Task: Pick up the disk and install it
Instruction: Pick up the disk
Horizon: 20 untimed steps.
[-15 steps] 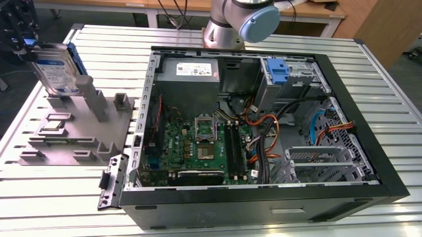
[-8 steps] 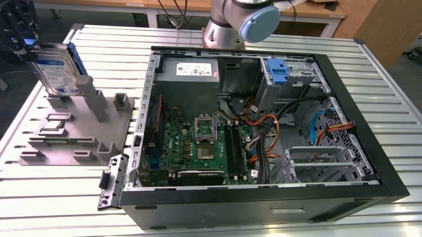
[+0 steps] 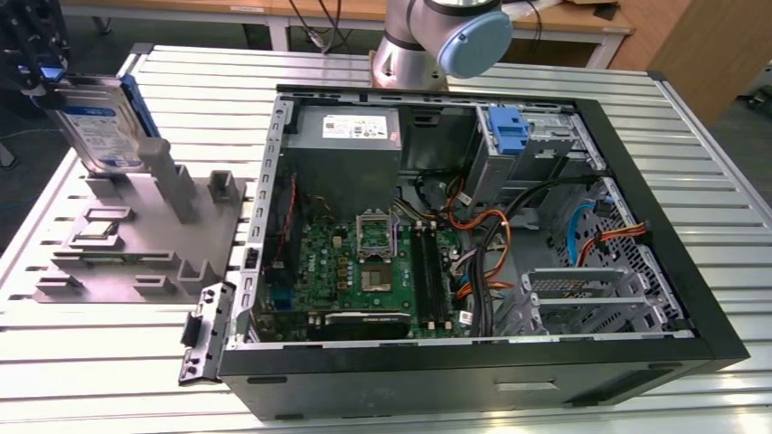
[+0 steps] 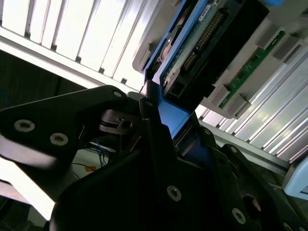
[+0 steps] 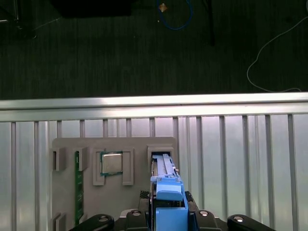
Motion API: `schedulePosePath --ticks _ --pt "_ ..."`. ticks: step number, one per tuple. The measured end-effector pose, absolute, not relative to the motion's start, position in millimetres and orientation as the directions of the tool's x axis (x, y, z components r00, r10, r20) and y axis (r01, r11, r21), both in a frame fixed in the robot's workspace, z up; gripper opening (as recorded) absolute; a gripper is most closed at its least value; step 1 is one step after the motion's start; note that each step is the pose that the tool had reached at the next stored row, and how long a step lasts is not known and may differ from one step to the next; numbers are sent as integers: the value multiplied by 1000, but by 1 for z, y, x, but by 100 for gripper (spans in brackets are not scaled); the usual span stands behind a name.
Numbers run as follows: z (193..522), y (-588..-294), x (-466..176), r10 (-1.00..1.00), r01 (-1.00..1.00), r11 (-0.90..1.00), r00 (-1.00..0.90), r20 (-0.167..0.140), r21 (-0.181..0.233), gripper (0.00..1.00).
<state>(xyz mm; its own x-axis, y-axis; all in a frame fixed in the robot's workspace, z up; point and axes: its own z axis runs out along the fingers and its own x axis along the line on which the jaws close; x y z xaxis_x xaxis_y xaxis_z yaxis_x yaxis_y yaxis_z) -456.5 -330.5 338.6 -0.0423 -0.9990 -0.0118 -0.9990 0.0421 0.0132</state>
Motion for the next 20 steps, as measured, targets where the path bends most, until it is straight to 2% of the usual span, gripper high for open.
schedulePosePath --ticks 20 --pt "343 -331 -457 -999 -999 42 -42 -12 13 36"
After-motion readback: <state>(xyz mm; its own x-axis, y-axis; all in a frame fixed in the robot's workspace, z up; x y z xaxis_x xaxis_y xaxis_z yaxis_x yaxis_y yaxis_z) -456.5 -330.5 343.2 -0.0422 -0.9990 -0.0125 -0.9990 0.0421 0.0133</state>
